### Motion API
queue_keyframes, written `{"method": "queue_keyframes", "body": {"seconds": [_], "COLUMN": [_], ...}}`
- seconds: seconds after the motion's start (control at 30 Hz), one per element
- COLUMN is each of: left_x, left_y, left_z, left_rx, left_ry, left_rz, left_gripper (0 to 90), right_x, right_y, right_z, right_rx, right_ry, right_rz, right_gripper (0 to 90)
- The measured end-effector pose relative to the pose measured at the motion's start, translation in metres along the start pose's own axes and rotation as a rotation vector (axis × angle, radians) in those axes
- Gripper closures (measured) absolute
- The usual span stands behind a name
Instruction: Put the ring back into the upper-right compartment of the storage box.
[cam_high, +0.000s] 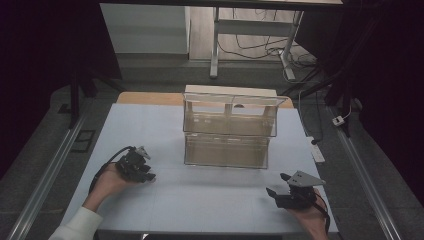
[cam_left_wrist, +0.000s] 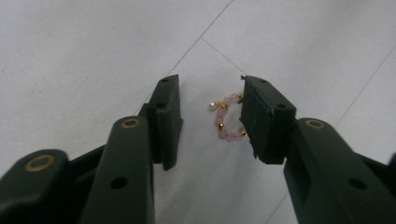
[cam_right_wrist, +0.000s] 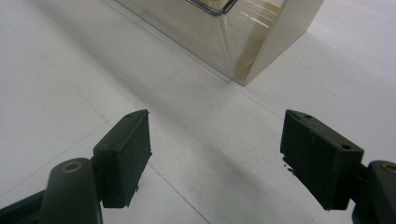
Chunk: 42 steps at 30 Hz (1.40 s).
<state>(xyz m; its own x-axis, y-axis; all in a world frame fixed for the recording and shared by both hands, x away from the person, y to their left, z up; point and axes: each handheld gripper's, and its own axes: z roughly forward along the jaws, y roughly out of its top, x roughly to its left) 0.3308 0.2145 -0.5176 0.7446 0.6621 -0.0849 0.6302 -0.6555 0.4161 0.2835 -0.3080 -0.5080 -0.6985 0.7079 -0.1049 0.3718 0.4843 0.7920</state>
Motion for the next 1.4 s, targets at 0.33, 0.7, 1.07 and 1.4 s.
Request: {"method": "queue_keyframes", "body": {"seconds": [0.33, 0.7, 1.07, 1.4], "left_x": [-0.0013, -0.0059, -0.0078, -0.0074], "left_y": [-0.0001, 0.0003, -0.0005, -0.0012], "left_z": [0.0013, 0.0016, 0.0016, -0.0032], "left_rx": [0.009, 0.016, 0.009, -0.026], "left_ry": [0.012, 0.018, 0.028, 0.027], "left_rz": [0.018, 0.073, 0.102, 0.096], "left_gripper": [69.7, 81.3, 86.3, 86.3], "right_x": [0.0000, -0.0002, 0.0001, -0.0001], "right_y": [0.0000, -0.0003, -0.0001, -0.0003], "right_z": [0.0002, 0.0002, -0.0004, -0.0003], "right_rx": [0.004, 0.007, 0.000, 0.001], "right_ry": [0.000, -0.001, -0.004, -0.004], "right_rz": [-0.004, -0.002, -0.005, -0.008], "right_gripper": [24.3, 24.4, 24.6, 24.8]}}
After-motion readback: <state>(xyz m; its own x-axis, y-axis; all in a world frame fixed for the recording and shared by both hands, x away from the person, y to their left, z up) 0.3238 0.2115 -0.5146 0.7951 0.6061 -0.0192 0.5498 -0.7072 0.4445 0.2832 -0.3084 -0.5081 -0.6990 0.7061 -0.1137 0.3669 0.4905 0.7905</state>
